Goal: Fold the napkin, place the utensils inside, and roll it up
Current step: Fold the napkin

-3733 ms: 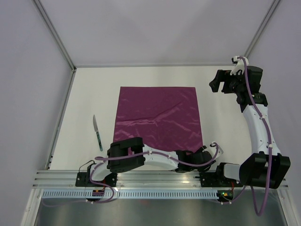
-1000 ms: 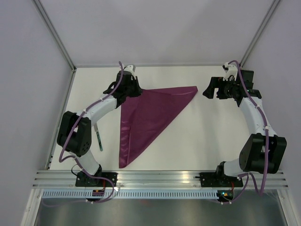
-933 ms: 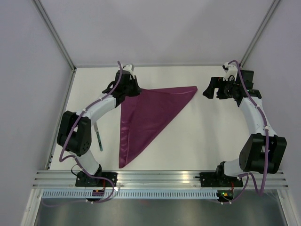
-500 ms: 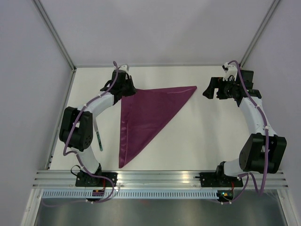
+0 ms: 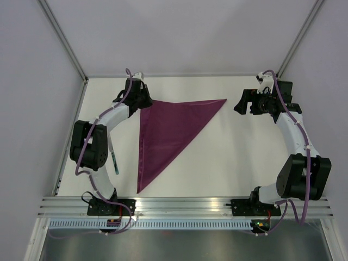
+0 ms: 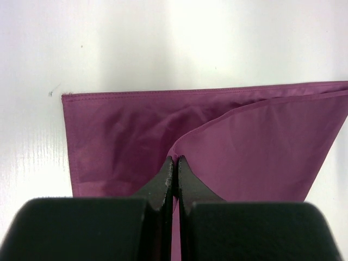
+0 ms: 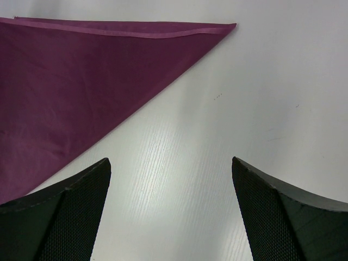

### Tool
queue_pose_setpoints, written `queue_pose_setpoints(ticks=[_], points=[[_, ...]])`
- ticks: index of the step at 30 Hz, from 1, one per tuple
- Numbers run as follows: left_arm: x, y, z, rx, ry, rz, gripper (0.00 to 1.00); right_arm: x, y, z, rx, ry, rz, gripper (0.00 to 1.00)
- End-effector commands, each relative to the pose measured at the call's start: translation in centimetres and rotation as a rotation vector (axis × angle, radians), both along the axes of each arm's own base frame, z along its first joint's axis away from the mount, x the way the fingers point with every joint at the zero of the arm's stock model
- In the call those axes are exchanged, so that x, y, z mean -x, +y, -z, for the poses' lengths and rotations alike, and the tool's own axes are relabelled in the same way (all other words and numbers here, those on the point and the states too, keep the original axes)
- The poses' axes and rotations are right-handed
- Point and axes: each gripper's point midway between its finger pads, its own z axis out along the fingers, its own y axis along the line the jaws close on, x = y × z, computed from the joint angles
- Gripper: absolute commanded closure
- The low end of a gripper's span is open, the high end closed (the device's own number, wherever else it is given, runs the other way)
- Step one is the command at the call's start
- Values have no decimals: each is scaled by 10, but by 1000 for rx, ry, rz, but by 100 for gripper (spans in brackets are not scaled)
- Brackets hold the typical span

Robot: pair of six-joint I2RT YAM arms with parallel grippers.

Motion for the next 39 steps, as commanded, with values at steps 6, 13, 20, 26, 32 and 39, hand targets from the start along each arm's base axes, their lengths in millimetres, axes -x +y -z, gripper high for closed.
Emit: queue_pose_setpoints(ticks=[6, 13, 20, 26, 32, 39], points=[[-15, 3, -18, 38, -33, -8, 98, -4, 0, -12, 11, -33, -2, 4], [-18, 9, -13, 35, -22, -22, 98, -4, -1, -12, 18, -36, -1, 4], [-20, 15, -8, 34, -11, -34, 98, -4, -2, -10, 19, -29, 2, 4], [-22, 18, -6, 36, -10, -36, 98, -4, -2, -9, 20, -28, 3, 4], [-23, 22, -5, 37, -8, -41, 98, -4, -2, -8, 22, -28, 3, 4], [-26, 23, -5, 38, -5, -43, 98, -5, -3, -8, 23, -29, 4, 4]])
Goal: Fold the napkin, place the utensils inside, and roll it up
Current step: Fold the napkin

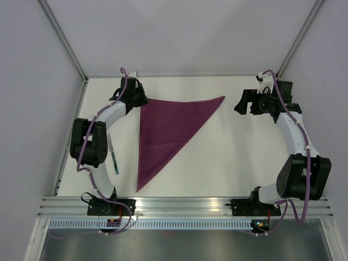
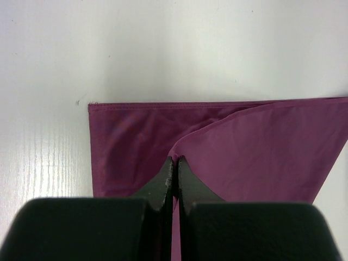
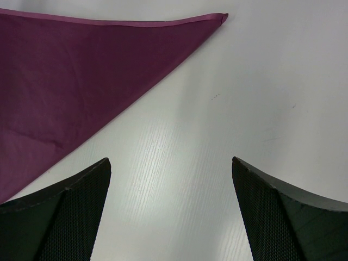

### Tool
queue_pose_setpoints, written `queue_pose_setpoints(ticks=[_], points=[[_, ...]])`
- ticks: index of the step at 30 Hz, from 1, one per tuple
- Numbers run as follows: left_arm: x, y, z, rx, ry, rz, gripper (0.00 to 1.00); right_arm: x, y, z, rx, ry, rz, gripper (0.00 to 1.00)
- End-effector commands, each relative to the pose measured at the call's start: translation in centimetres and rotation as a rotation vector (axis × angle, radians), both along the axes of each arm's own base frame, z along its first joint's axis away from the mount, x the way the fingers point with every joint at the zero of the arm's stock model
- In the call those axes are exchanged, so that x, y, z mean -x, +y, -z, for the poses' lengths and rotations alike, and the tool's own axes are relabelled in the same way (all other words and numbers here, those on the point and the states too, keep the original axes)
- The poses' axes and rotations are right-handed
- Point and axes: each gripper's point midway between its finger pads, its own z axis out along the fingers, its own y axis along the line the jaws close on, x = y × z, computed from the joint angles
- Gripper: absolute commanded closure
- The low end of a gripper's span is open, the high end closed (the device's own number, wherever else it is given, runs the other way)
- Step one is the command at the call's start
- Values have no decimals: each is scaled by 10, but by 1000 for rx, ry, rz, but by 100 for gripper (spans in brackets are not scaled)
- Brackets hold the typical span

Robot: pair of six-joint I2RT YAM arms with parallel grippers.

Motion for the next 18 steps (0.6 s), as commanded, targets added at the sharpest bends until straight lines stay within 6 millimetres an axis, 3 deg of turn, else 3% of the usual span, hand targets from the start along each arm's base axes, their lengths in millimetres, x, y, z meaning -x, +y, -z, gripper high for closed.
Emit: queue_pose_setpoints(ticks=[1, 18], points=[[-12, -3, -12, 30, -22, 5, 98, -4, -1, -8, 11, -24, 4, 4], [-13, 0, 11, 20, 27, -12, 95, -3, -1, -5, 12, -19, -2, 4]])
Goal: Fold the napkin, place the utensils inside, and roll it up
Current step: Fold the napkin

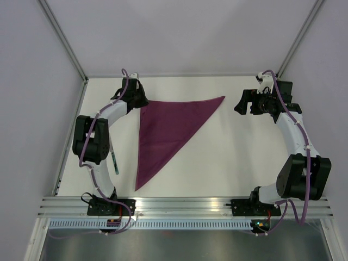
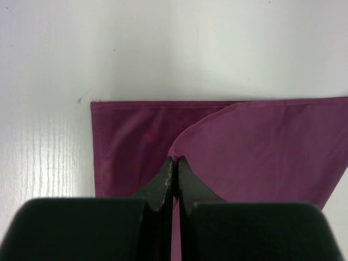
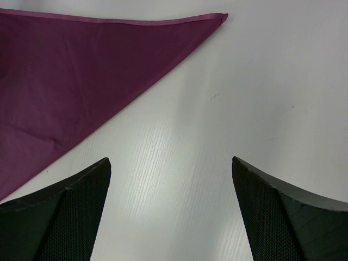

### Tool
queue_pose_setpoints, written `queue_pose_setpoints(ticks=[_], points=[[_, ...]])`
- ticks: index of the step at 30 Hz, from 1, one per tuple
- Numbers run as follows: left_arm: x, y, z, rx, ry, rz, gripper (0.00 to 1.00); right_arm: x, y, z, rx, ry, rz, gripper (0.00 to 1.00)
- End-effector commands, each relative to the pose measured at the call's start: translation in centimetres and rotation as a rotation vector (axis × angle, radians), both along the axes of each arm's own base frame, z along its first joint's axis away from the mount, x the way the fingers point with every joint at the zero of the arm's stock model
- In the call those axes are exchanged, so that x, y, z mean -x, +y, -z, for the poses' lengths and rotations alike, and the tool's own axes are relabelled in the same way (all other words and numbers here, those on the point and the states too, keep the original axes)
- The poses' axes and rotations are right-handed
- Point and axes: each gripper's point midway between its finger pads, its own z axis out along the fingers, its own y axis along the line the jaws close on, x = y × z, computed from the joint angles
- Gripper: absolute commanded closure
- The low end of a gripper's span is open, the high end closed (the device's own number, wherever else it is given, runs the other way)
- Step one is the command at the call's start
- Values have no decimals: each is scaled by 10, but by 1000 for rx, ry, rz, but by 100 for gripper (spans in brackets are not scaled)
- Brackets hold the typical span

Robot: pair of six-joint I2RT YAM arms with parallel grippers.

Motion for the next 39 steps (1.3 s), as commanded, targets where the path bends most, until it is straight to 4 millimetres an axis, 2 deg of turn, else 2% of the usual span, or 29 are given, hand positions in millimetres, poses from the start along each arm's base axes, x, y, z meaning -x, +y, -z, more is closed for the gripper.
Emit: queue_pose_setpoints(ticks=[1, 10, 15, 21, 22, 24, 26, 28, 30, 31, 32, 35, 37, 38, 39], points=[[-9, -1, -4, 23, -14, -12, 93, -3, 0, -6, 8, -17, 1, 4], [-11, 7, 6, 8, 1, -49, 91, -2, 0, -4, 7, -12, -1, 4], [-11, 11, 9, 0, 3, -68, 87, -2, 0, -3, 8, -11, -2, 4], [-11, 17, 9, 1, 0, -94, 85, -2, 0, -2, 6, -9, -5, 4], [-11, 19, 8, 2, -4, -101, 80, -2, 0, -2, 7, -9, -5, 4], [-11, 20, 4, 5, -16, -110, 76, -2, 0, -3, 7, -10, -5, 3], [-12, 23, 0, 6, -25, -120, 68, -2, 0, -2, 8, -9, -7, 4], [-13, 28, -4, 3, -34, -136, 47, -2, 1, -2, 6, -7, -9, 4], [-12, 31, -7, 7, -37, -152, 36, -2, 1, -3, 4, -8, -14, 3], [-12, 36, -12, -4, -49, -175, 25, -2, 2, -3, 4, -10, -15, 4], [-11, 37, -14, -4, -53, -183, 22, -1, 2, -3, 3, -8, -17, 3], [1, 56, -21, -35, -63, -282, 19, -1, 3, -6, -6, -9, -19, 4], [19, 68, -19, -53, -23, -353, 19, 0, 5, -9, -11, -13, -30, 4], [26, 72, -35, -19, -43, -409, 20, 1, 6, -10, -15, -13, -31, 4], [43, 85, -24, -50, -16, -469, 21, 1, 6, -10, -17, -11, -32, 3]])
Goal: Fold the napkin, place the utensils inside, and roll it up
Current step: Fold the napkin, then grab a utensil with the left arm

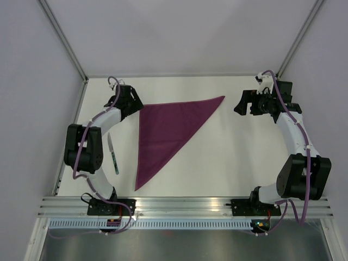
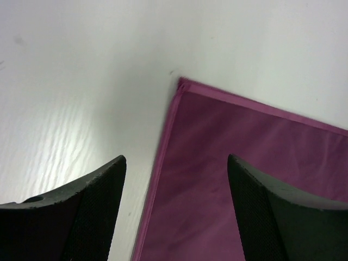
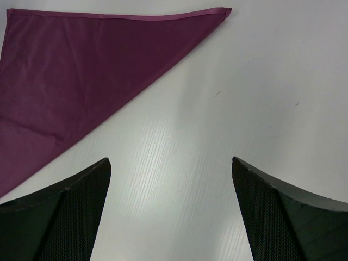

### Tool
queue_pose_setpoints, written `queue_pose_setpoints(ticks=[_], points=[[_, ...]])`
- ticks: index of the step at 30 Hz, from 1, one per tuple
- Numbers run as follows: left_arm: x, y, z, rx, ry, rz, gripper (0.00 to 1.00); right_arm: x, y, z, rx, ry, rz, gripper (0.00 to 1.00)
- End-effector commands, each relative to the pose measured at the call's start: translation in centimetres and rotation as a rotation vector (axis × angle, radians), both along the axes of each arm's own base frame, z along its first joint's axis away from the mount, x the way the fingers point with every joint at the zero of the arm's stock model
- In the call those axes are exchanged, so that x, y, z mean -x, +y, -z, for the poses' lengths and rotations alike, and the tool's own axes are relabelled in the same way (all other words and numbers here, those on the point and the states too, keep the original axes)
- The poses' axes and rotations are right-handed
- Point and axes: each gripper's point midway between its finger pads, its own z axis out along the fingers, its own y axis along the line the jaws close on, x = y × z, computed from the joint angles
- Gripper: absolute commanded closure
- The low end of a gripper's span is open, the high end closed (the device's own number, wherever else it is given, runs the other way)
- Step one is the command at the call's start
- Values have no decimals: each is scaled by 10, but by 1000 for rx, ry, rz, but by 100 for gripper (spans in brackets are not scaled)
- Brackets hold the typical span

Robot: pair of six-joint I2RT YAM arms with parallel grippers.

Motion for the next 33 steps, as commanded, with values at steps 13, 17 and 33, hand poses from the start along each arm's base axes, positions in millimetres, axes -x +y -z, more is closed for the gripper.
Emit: queue_pose_setpoints(ticks=[13, 17, 33], points=[[198, 89, 11, -29, 186, -642, 22, 7, 24, -11, -62, -12, -115, 4], [229, 98, 34, -64, 263, -708, 21, 10, 29, 0, -70, 8, -147, 5], [244, 104, 68, -30, 354, -749, 40, 14, 33, 14, -86, 25, -175, 5]])
